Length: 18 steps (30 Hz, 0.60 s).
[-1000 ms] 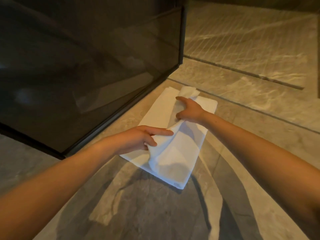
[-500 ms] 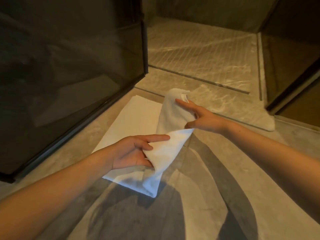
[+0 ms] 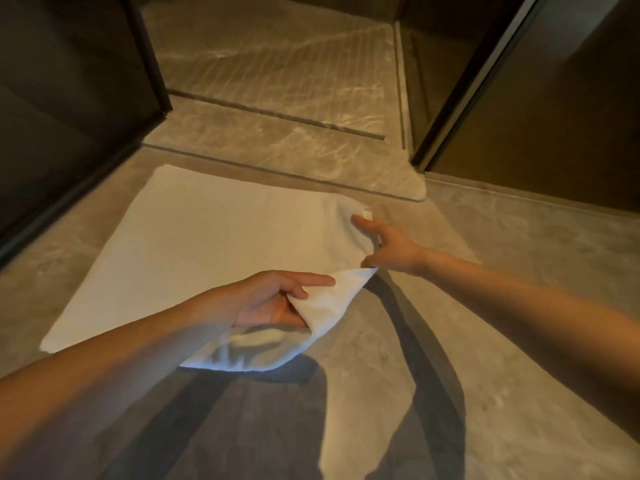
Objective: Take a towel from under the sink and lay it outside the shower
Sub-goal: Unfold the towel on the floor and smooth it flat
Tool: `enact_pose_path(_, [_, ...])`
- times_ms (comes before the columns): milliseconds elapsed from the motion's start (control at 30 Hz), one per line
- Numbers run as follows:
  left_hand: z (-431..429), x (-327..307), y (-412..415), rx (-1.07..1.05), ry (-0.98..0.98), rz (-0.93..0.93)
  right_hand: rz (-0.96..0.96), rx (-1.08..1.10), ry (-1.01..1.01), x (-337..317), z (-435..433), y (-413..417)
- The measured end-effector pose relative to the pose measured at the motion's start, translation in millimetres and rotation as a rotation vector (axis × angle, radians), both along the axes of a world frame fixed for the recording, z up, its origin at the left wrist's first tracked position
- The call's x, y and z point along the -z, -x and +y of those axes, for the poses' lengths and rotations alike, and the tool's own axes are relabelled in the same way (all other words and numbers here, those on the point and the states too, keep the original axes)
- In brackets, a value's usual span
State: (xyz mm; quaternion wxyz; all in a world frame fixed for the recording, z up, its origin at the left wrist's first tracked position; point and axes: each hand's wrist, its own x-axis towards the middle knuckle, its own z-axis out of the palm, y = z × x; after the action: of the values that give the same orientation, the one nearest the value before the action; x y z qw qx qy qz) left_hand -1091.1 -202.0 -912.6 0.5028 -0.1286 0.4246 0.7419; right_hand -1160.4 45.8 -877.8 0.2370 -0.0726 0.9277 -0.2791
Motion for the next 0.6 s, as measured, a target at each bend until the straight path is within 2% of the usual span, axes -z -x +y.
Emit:
enact_pose_path(133, [23,26,-5,0.154,0.292,0.165,-0.042,0.07,-0.127,24,9,-14])
enact_pose_path(300, [23,31,-2,0.238,0.261,0.231,-0.078,0.129,-0.078,34,21,-14])
enact_pose_path(367, [18,27,1,0.161,0.199,0.303,-0.1,0.166,-0.046,38,23,-13])
enact_pose_path(433, [11,22,5,-0.075,0.241,0.416,0.041,0.213,-0.154,38,17,-11])
enact_pose_path(467, [7,24,8,-0.19,0.337,0.526,0.145,0.243,-0.247,39,12,-10])
enact_pose_path(500, [1,27,11,-0.228,0.518,0.724,0.233,0.25,-0.327,41,4,-11])
enact_pose_path(533, [-7,30,13,-0.129,0.769,0.988,0.297,0.217,-0.364,43,-6,-12])
enact_pose_path(567, [-13,35,14,0.084,0.994,1.243,0.343,0.15,-0.355,46,-18,-14])
enact_pose_path(600, [-19,41,14,0.329,1.143,1.409,0.37,0.072,-0.325,51,-30,-18])
